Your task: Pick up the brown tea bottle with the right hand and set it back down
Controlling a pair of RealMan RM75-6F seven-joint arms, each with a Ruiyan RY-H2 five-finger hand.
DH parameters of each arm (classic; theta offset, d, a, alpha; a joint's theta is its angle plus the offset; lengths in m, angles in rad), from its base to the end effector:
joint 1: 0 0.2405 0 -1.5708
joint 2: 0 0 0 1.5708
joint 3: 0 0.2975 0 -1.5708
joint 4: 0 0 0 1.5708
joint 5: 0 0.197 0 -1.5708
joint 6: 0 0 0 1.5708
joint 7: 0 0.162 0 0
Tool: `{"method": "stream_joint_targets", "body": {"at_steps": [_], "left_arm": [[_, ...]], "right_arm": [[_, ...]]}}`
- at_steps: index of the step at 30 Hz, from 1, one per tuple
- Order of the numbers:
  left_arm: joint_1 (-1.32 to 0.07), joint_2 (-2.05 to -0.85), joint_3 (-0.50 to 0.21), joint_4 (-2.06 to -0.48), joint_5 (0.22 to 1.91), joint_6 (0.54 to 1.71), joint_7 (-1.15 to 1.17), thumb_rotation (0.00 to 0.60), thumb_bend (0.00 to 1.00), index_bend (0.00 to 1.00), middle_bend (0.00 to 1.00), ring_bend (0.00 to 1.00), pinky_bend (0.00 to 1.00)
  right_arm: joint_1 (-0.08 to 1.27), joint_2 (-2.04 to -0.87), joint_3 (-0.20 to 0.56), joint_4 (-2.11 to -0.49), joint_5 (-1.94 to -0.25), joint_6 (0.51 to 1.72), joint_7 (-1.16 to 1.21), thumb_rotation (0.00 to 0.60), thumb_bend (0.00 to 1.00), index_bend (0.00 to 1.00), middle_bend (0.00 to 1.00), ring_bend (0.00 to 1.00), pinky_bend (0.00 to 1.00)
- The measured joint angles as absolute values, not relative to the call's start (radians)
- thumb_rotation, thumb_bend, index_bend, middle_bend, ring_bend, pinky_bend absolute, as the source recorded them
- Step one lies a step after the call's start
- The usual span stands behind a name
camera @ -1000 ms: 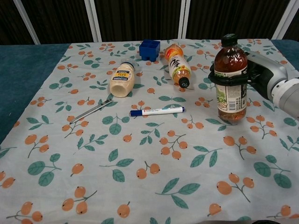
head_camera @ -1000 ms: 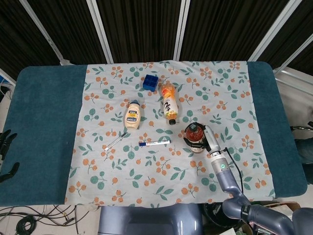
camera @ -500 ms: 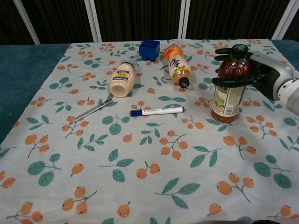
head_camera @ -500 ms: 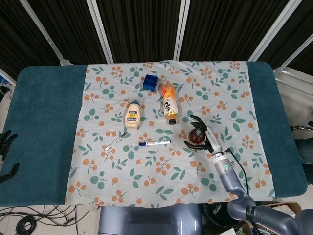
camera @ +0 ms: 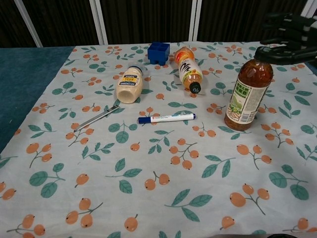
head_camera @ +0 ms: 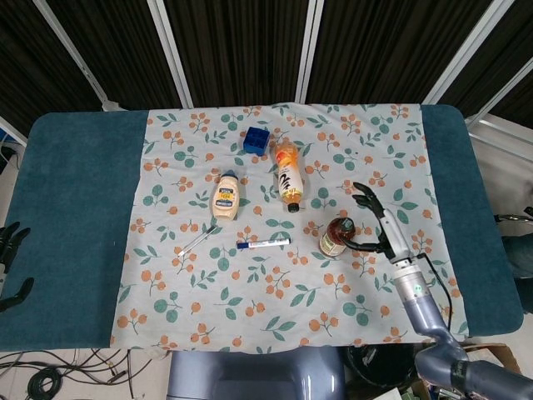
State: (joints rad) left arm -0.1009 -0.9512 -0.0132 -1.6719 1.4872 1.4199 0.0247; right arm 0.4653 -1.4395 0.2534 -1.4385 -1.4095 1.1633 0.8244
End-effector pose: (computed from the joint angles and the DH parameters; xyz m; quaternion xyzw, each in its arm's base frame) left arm -0.3441 0.1982 0.2294 -0.6324 -0.3737 -0.3224 0.5971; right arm -0.2472 -0.3549 0.0781 0.4233 -0.6119 0.6260 0.2336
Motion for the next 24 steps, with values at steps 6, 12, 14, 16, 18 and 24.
{"method": "stream_joint_targets", "body": {"at_steps": [6,12,14,16,18,24], "left_arm": [[-0.101,-0.952,-0.011,-1.675,1.493,1.422,0.031,0.600,0.37,0.08,0.00,0.01,0.13],[-0.097,-0.956,-0.010,-1.681,1.499,1.432,0.044,0.600,0.37,0.08,0.00,0.01,0.12],[-0.095,-0.958,-0.010,-1.681,1.500,1.437,0.046,0.600,0.37,0.08,0.00,0.01,0.11],[-0.093,-0.960,-0.011,-1.680,1.500,1.442,0.046,0.600,0.37,0.08,0.00,0.01,0.09],[-0.092,-0.962,-0.012,-1.677,1.500,1.445,0.045,0.600,0.37,0.08,0.00,0.01,0.08],[-0.091,-0.965,-0.016,-1.664,1.518,1.464,0.030,0.600,0.37,0.08,0.00,0.00,0.07]], "right_arm": [[0.402,-1.271,0.224,-1.544,-1.463,1.233,0.736,0.600,0.12,0.08,0.06,0.14,0.13],[0.342,-1.171,0.178,-1.588,-1.510,1.296,0.460,0.600,0.12,0.07,0.06,0.14,0.13],[0.318,-1.152,0.161,-1.597,-1.524,1.323,0.346,0.600,0.12,0.06,0.06,0.14,0.13],[0.285,-1.134,0.137,-1.605,-1.541,1.361,0.213,0.600,0.12,0.06,0.06,0.14,0.13],[0.240,-1.118,0.105,-1.613,-1.560,1.406,0.095,0.600,0.12,0.05,0.06,0.14,0.13],[0.101,-1.092,0.006,-1.631,-1.604,1.534,-0.036,0.600,0.12,0.04,0.06,0.14,0.13]]}}
